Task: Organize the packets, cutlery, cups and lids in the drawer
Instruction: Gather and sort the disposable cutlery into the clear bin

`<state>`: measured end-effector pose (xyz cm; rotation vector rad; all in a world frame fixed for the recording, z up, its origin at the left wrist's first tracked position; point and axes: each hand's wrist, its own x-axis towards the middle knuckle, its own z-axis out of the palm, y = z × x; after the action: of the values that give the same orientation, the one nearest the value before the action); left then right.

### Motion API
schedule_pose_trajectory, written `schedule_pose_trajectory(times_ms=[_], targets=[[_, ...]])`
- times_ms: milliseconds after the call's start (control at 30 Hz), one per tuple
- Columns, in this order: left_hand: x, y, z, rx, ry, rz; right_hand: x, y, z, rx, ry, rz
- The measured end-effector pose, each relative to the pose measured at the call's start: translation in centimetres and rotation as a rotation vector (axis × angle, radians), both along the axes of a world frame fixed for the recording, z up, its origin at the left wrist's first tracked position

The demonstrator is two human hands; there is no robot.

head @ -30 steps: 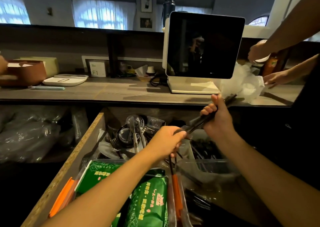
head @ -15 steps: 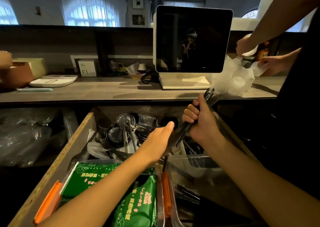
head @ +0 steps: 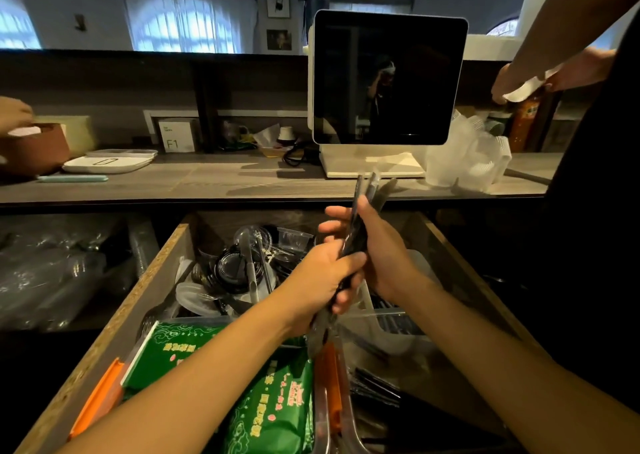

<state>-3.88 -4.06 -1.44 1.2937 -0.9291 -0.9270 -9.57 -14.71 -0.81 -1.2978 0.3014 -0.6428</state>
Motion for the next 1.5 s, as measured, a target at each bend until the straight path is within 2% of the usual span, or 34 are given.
schedule_pose_trajectory(times_ms=[67, 133, 400, 600, 767, 833, 967, 1067, 1200, 1300, 1500], targets=[[0.2, -0.3, -0.2, -0.035, 0.052, 0.088, 0.0, -0.3, -0.3, -0.103, -0.007, -0.123], [0.3, -0.1, -0.3, -0.036, 0.088, 0.140, -0.1, -0.6, -0.7, -0.145, -0.035, -0.151], [0.1, -0.1, -0.2, 0.039, 0.102, 0.240, -0.2, -0.7, -0.7, -0.061, 0.028, -0.180], [0.0, 0.0, -0.4, 0.039, 0.084, 0.214, -0.5, -1.1, -0.3, 0.013, 0.039, -0.236], [0.4, -0.5, -1.1, 0.043, 0.086, 0.196, -0.4, -1.1, -0.2, -0.024, 0.066, -0.272], [0.6, -0.6, -1.3, 0.045, 0.076, 0.218, -0.2, -1.4, -0.4, 0.038, 0.075, -0.322], [0.8, -0.9, -1.5, 0.023, 0.183, 0.312, -0.8, -4.0, -0.2, 0.240, -0.016, -0.421], [1.2, -1.0, -1.6, -0.005, 0.268, 0.342, -1.9, -7.5, -0.1, 0.145, -0.024, -0.509], [1.7, -1.1, -1.7, -0.053, 0.287, 0.375, -2.2, -11.2, -1.3, -0.007, 0.058, -0.587], [1.9, -1.1, -1.7, -0.046, 0.137, 0.398, -1.9, -12.2, -4.0, -0.188, 0.310, -0.516], [2.4, -0.8, -1.1, -0.177, -0.011, 0.456, -2.3, -13.2, -7.4, -0.185, 0.671, -0.274]])
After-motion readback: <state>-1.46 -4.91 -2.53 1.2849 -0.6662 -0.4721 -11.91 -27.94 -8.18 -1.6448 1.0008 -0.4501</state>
